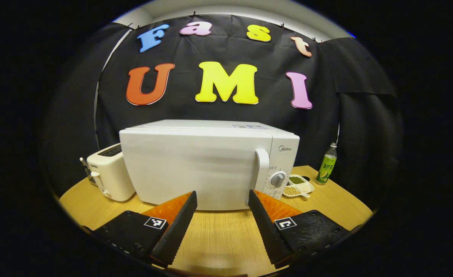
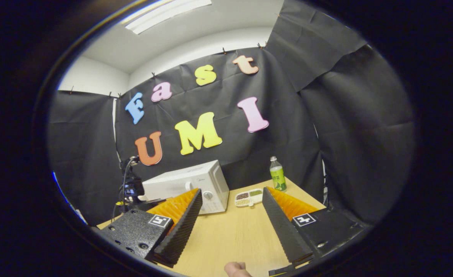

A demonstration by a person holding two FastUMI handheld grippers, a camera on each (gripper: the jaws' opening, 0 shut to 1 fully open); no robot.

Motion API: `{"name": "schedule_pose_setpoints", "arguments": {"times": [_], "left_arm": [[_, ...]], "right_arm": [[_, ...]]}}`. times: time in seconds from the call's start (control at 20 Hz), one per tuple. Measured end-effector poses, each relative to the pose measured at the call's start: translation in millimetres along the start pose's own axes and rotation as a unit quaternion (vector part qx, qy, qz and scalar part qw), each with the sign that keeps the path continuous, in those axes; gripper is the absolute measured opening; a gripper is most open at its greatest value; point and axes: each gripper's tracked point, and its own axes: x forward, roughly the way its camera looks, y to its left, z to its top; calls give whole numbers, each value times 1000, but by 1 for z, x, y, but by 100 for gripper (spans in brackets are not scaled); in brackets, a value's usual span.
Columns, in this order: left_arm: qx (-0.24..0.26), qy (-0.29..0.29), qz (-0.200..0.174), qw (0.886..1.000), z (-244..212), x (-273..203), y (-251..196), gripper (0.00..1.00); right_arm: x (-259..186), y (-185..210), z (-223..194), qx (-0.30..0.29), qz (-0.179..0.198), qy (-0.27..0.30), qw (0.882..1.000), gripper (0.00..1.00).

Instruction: Open the microwave oven with the left hand, put the food in, and close the microwave oven.

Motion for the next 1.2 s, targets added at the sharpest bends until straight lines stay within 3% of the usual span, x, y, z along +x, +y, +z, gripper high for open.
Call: {"name": "schedule_pose_setpoints", "arguments": {"times": [0.05, 0.1, 0.6, 0.75, 0.95, 1.15, 1.2], "left_arm": [[8, -3, 0, 1000, 7, -20, -2, 77], [14, -12, 0, 1000, 16, -40, -3, 94], [17, -89, 60, 994, 117, -232, 34, 94], [28, -111, 104, 988, 137, -266, 56, 94], [1, -128, 89, 988, 144, -296, 53, 95], [-16, -142, 80, 986, 137, -322, 55, 95], [-10, -143, 83, 986, 135, -325, 56, 84]], "right_arm": [[-3, 6, 5, -8, 0, -3, 1000, 100], [-7, 11, 12, -14, -2, -6, 1000, 100], [-39, 57, 96, -30, -7, -51, 998, 99], [-48, 76, 124, -34, 1, -72, 997, 100], [-63, 95, 136, -43, 8, -84, 996, 100], [-78, 108, 123, -56, 24, -72, 996, 99], [-80, 112, 120, -63, 30, -69, 995, 91]]}}
